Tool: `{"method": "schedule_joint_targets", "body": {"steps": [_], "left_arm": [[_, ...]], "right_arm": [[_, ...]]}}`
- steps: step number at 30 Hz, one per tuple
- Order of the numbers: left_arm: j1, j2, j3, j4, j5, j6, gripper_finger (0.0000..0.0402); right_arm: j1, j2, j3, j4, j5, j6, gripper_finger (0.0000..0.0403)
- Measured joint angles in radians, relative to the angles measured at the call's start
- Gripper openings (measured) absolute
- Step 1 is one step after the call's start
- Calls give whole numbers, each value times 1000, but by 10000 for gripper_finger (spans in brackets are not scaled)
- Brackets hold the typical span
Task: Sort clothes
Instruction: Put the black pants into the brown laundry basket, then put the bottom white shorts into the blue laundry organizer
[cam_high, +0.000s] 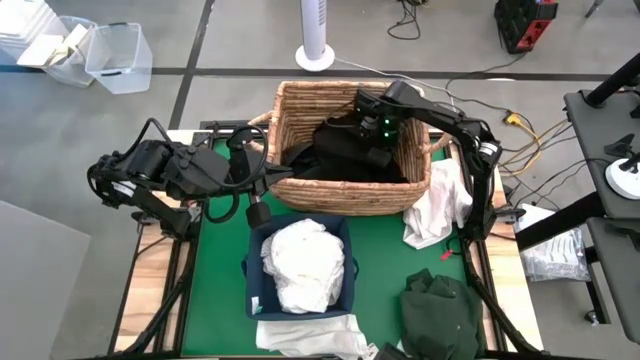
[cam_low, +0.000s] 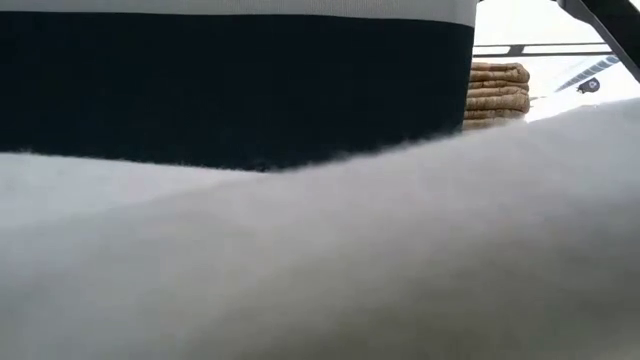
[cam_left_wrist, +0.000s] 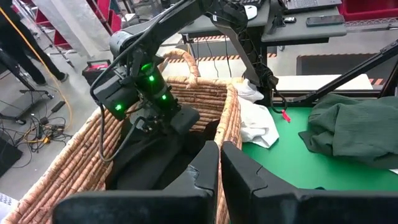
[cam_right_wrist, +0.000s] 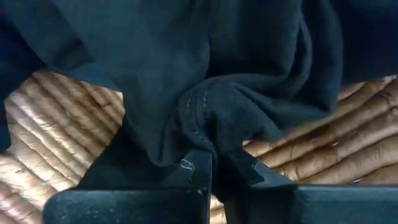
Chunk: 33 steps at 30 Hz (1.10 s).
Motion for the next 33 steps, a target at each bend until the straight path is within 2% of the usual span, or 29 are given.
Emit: {"method": "schedule_joint_targets", "body": {"steps": [5,16,21,26,33], "left_arm": [[0,0,0,0,0,0,0],[0,3,0,-2,0,-1,0],[0,3,0,-1,0,-5,0],[0,3,0,-7,-1,-6,0],[0,3,0,-9,0,-6,0]], "right_arm": [[0,-1,17,11,3,14,36],[0,-2,100,-12,11,53,157],[0,-7,153,-14,35,74,196],[0,-27,238,-13,35,88,211],[4,-72,409,-12,25,97,202]]}}
